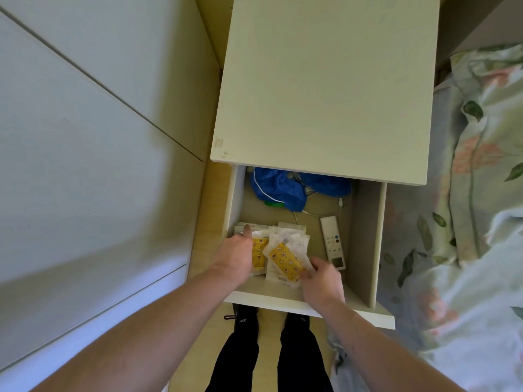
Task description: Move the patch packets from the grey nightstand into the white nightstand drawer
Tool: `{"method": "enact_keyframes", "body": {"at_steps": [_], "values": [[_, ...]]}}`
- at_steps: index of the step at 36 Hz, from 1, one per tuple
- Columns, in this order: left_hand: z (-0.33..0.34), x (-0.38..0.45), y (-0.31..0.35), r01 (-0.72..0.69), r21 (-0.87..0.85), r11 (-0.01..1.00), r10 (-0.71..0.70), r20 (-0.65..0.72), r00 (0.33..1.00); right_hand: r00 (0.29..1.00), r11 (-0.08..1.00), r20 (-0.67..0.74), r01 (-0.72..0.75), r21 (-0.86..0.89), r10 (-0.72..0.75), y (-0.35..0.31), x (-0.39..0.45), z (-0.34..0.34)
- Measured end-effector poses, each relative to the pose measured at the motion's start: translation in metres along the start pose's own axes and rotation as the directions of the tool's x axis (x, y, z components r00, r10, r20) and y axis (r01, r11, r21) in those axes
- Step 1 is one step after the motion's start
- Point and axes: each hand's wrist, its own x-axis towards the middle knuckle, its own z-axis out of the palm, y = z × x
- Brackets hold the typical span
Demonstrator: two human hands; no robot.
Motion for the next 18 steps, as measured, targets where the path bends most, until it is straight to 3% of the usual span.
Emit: {"method": "enact_keyframes", "body": {"at_steps": [10,18], "values": [[-0.002,-0.007,0.001,0.015,-0.013,1.0,-0.015,0.008,1.0,0.992,0.989,0.011,-0.126,0.078,0.126,-0.007,0.001,0.002],[-0.008,-0.013,0.008,-0.086,-0.125,0.988,0.082,-0.042,0.996,0.97,0.969,0.056,-0.24,0.053,0.237,-0.006,0.003,-0.004]]}}
